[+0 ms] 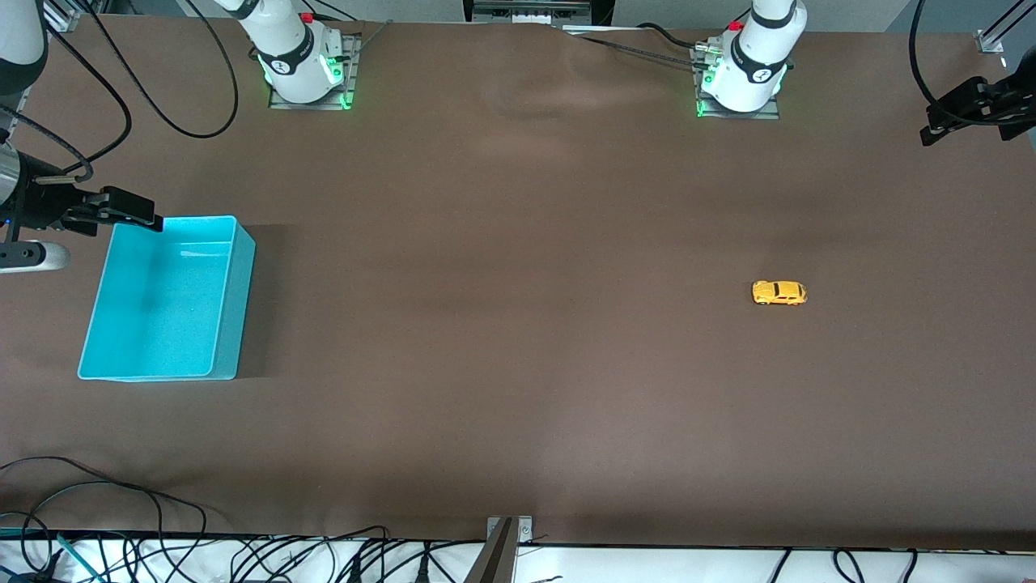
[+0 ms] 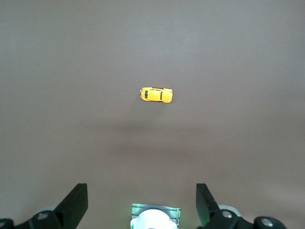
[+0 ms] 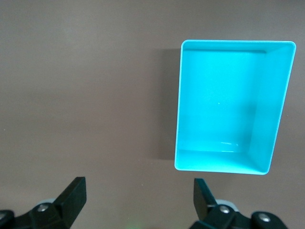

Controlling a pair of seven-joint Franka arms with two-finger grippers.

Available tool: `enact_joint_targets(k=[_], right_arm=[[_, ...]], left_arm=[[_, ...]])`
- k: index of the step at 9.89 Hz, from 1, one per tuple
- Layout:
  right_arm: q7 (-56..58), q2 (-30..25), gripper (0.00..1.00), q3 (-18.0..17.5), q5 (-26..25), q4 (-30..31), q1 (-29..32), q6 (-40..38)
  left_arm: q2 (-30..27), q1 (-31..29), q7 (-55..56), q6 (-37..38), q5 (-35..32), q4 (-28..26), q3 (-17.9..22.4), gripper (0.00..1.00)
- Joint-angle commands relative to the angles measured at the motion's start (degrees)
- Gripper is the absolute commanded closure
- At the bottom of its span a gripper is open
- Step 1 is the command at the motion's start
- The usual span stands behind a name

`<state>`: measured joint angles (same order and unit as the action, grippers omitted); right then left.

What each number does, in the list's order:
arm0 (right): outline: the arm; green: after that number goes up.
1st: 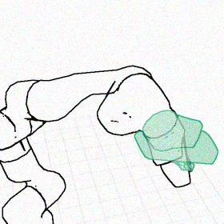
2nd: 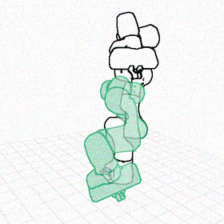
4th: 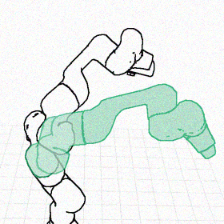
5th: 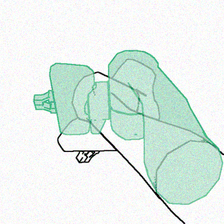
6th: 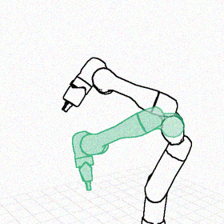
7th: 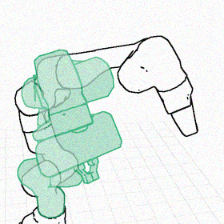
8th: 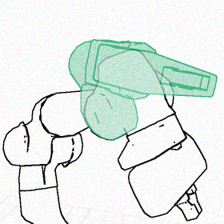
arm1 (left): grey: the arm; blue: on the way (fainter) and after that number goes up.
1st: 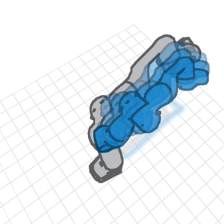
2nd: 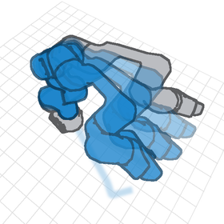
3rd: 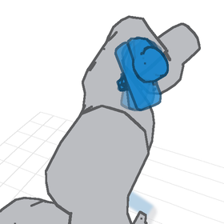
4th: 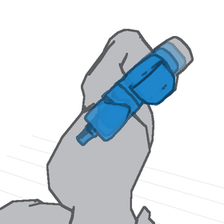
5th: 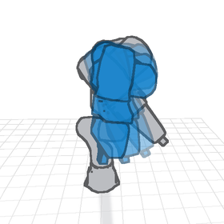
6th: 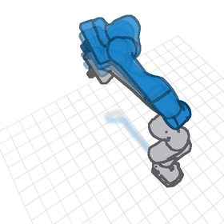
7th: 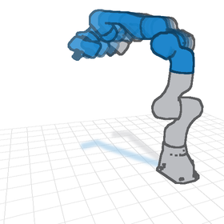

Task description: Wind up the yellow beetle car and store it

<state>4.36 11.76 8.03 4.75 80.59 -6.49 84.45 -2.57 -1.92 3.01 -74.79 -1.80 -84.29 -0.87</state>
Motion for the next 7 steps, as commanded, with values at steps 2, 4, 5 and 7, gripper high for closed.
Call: enact_joint_targets(k=[2,4,5,7], right_arm=[[-0.66,0.10,0.00,0.23,0.96,-0.35,-0.28,-0.60],[-0.66,0.19,0.00,0.32,0.96,-0.35,-0.19,-0.60],[-0.66,0.19,0.00,0.32,0.96,-0.35,-0.19,-0.51],[-0.58,0.19,0.00,0.32,0.96,-0.35,-0.19,0.54]], left_arm=[[0.90,0.34,0.33,1.22,0.65,2.02,0.08,0.00],[0.90,0.34,0.33,1.22,0.65,2.02,0.08,0.00],[0.90,0.34,0.42,1.22,0.65,2.02,0.08,0.00],[0.90,0.34,0.33,1.22,0.65,2.02,0.08,0.00]])
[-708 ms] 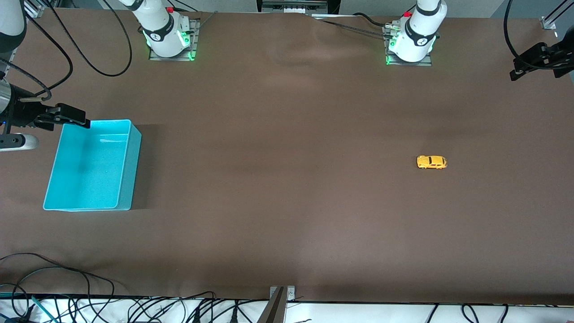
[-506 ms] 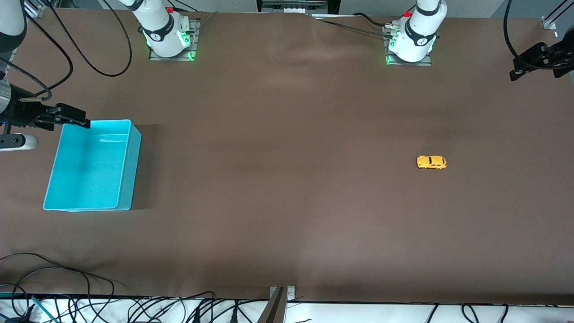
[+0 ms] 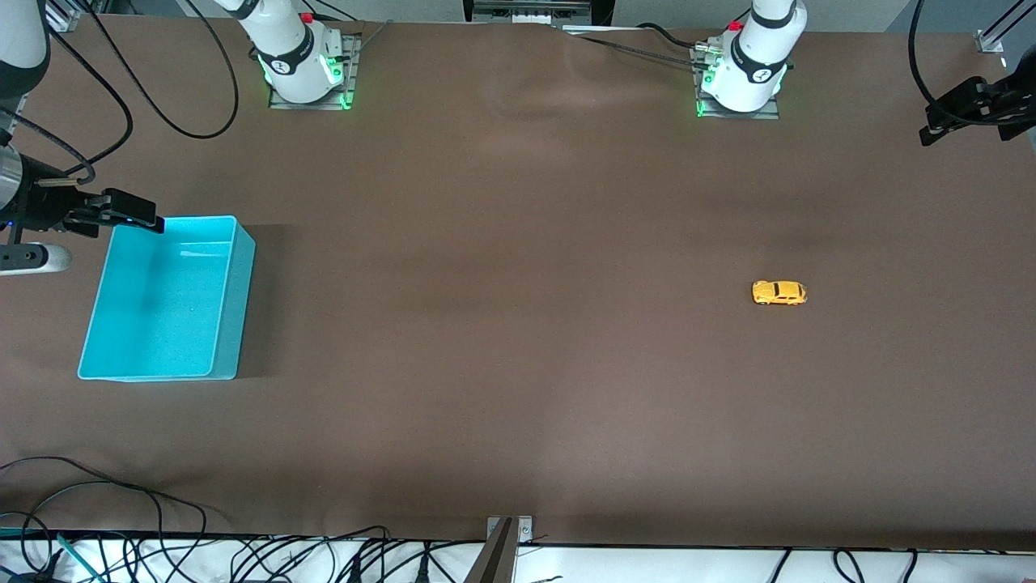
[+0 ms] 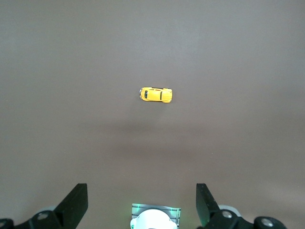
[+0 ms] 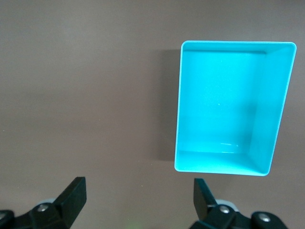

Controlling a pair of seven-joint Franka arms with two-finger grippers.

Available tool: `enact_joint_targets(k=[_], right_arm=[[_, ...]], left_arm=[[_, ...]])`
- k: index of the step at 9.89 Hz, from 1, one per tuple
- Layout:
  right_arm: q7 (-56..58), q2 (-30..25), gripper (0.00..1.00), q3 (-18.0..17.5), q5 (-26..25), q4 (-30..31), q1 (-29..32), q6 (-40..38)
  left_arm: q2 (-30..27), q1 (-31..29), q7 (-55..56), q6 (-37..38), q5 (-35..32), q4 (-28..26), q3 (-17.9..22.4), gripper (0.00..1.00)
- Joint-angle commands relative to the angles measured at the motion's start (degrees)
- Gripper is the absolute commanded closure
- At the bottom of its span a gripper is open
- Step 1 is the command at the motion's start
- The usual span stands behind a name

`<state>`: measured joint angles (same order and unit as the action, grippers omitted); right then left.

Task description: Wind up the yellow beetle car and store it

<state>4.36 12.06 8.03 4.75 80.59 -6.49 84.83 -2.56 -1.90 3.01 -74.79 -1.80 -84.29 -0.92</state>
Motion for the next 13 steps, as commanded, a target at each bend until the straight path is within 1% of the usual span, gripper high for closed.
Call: enact_joint_targets(k=[1,13], right_arm=[[-0.58,-0.02,0.00,0.32,0.96,-0.35,-0.19,0.16],[0.13,0.33,0.00,0.41,0.96,-0.26,-0.10,0.16]], left_arm=[[0.89,0.32,0.42,1.22,0.57,2.02,0.13,0.00],[0.98,0.32,0.42,1.13,0.57,2.02,0.13,0.00]])
